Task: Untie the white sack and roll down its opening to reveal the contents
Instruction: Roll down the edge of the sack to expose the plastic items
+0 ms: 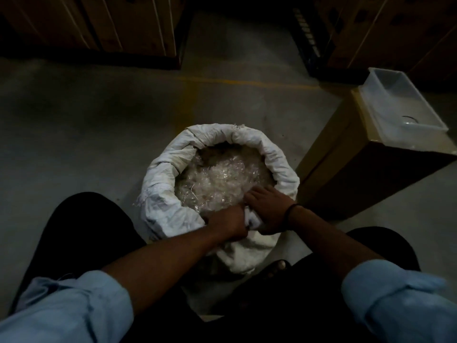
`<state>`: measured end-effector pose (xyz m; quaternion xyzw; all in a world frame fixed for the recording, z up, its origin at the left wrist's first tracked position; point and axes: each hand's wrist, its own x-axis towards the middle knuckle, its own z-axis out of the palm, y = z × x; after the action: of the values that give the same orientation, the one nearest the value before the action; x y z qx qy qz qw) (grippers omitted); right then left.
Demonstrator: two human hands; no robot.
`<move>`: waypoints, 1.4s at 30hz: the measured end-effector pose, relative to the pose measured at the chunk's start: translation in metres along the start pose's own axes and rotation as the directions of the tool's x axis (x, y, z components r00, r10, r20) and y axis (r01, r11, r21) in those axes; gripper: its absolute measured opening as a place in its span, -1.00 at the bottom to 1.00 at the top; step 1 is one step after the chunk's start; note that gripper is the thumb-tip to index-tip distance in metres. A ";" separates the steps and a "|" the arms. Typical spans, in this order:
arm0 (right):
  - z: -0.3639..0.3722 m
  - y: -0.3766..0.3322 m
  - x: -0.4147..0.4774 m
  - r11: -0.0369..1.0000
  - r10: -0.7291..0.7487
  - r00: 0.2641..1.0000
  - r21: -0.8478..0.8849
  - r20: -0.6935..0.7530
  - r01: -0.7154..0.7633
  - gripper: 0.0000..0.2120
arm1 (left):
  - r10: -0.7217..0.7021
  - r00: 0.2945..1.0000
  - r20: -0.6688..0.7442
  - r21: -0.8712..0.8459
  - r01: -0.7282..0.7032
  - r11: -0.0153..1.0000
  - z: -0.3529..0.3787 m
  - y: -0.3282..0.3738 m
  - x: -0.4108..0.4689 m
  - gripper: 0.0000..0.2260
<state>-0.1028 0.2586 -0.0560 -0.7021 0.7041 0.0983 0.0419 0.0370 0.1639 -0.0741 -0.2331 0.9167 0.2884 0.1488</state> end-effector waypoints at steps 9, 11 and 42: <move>0.000 0.002 -0.007 0.988 0.131 0.981 0.062 0.144 -0.141 -0.35 | 0.151 0.980 0.127 -0.075 -0.143 0.987 -0.007 0.027 -0.005 -0.48; 0.008 -0.002 -0.009 0.980 0.197 0.976 0.001 0.088 -0.198 -0.44 | 0.052 0.958 0.281 -0.295 0.035 0.955 -0.026 0.015 0.003 -0.58; 0.034 -0.052 0.017 0.997 0.058 0.998 0.044 0.034 -0.059 -0.11 | 0.008 0.981 0.191 0.460 -0.097 0.882 -0.043 -0.055 -0.011 -0.45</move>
<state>-0.0540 0.2491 -0.0969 -0.6784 0.7255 0.0949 0.0662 0.0684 0.1021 -0.0605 -0.1378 0.9474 0.0833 0.2766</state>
